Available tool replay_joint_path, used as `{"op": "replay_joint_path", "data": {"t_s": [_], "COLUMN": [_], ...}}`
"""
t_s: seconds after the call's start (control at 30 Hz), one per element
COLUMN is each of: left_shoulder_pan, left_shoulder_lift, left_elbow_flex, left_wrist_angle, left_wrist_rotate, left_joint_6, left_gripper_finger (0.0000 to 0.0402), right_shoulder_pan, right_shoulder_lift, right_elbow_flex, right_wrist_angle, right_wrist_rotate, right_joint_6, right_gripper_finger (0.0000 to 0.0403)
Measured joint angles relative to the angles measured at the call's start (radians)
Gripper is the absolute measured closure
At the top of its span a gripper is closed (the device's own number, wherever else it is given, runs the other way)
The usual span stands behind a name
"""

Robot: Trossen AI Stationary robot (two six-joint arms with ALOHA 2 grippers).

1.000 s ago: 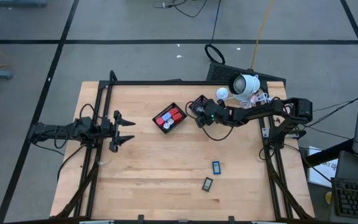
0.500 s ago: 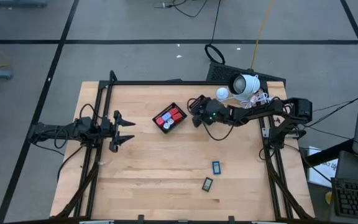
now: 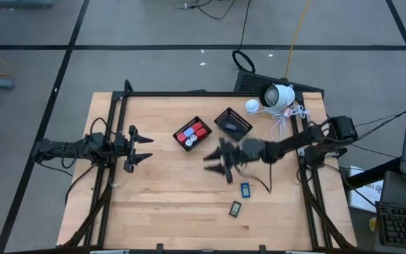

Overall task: Pick & Place Office items
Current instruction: Put the blue digital timer into the right black bin

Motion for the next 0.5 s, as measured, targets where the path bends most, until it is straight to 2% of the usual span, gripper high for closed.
{"op": "replay_joint_path", "data": {"t_s": [0.17, 0.23, 0.3, 0.37, 0.43, 0.5], "left_shoulder_pan": [0.000, 0.000, 0.000, 0.000, 0.000, 0.000], "left_shoulder_lift": [0.000, 0.000, 0.000, 0.000, 0.000, 0.000], "left_elbow_flex": [0.000, 0.000, 0.000, 0.000, 0.000, 0.000], "left_wrist_angle": [0.000, 0.000, 0.000, 0.000, 0.000, 0.000], "left_wrist_rotate": [0.000, 0.000, 0.000, 0.000, 0.000, 0.000], "left_joint_6": [0.000, 0.000, 0.000, 0.000, 0.000, 0.000], "left_gripper_finger": [0.0120, 0.0119, 0.0121, 0.0125, 0.0129, 0.0132], "right_shoulder_pan": [0.159, 0.217, 0.273, 0.320, 0.357, 0.379], "right_shoulder_lift": [0.000, 0.000, 0.000, 0.001, 0.001, 0.020], "right_elbow_flex": [0.042, 0.089, 0.163, 0.255, 0.343, 0.403], "right_wrist_angle": [-0.030, -0.140, -0.350, -0.631, -0.911, -1.119], "right_wrist_rotate": [0.106, 0.151, 0.221, 0.303, 0.370, 0.397], "right_joint_6": [-0.010, -0.013, -0.021, -0.007, 0.052, 0.150], "right_gripper_finger": [0.0198, 0.0178, 0.0158, 0.0141, 0.0130, 0.0126]}}
